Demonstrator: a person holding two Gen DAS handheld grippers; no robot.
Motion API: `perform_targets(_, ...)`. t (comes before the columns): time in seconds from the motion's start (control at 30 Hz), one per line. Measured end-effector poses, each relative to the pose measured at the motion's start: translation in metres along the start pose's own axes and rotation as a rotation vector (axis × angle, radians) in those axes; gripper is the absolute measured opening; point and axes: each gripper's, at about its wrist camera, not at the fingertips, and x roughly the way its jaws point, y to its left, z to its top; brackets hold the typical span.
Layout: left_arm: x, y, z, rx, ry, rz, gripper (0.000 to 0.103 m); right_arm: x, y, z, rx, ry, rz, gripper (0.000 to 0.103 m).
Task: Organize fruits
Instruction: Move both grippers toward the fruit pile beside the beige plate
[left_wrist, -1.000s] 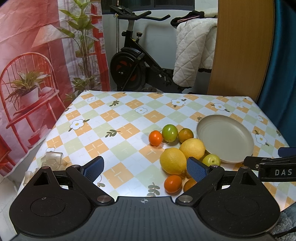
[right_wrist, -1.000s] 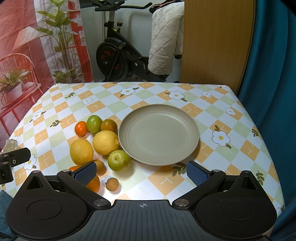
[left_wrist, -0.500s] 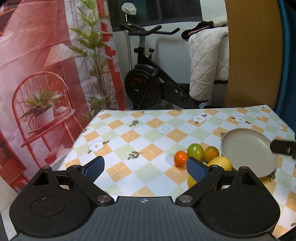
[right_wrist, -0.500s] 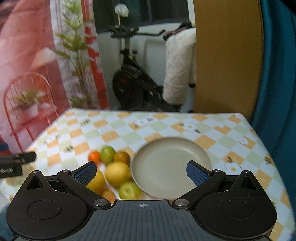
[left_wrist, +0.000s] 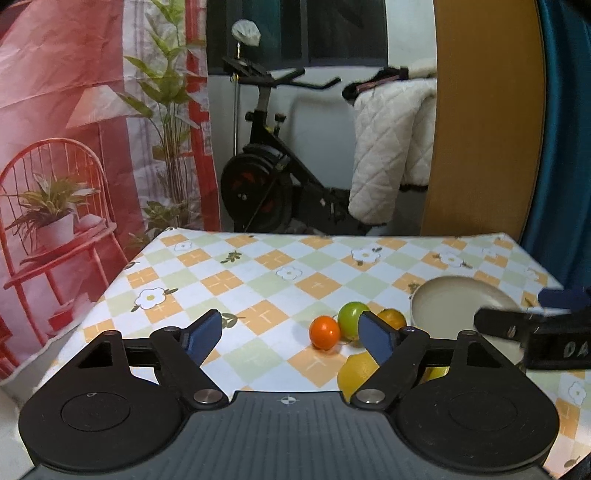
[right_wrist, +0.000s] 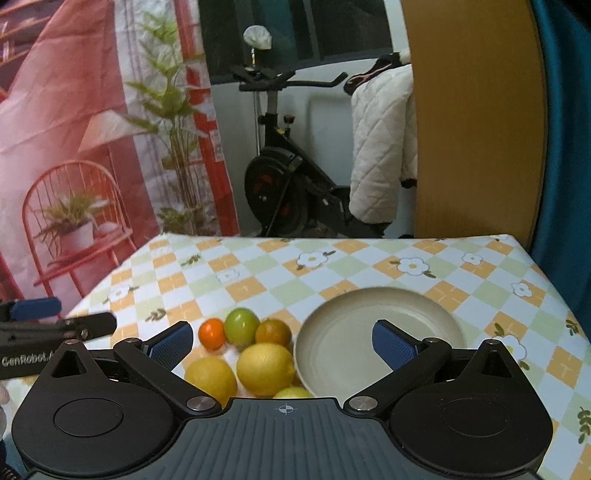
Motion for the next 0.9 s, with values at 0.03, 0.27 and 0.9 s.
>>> perform_targets(0.03, 0.000, 0.001, -0.002, -0.013, -0.003, -0.008, 0.083, 0.002, 0.002, -0.002, -0.009, 0.020, -0.018, 0.102)
perform_targets(0.27, 0.008, -0.002, -0.018, -0.011, 0.067, -0.043, 0.083, 0.011, 0.003, -0.026, -0.003, 0.076, -0.024, 0.098)
perform_targets(0.9, 0.010, -0.006, -0.051, 0.033, 0.115, -0.094, 0.084, 0.013, 0.004, -0.073, -0.037, 0.157, 0.009, 0.087)
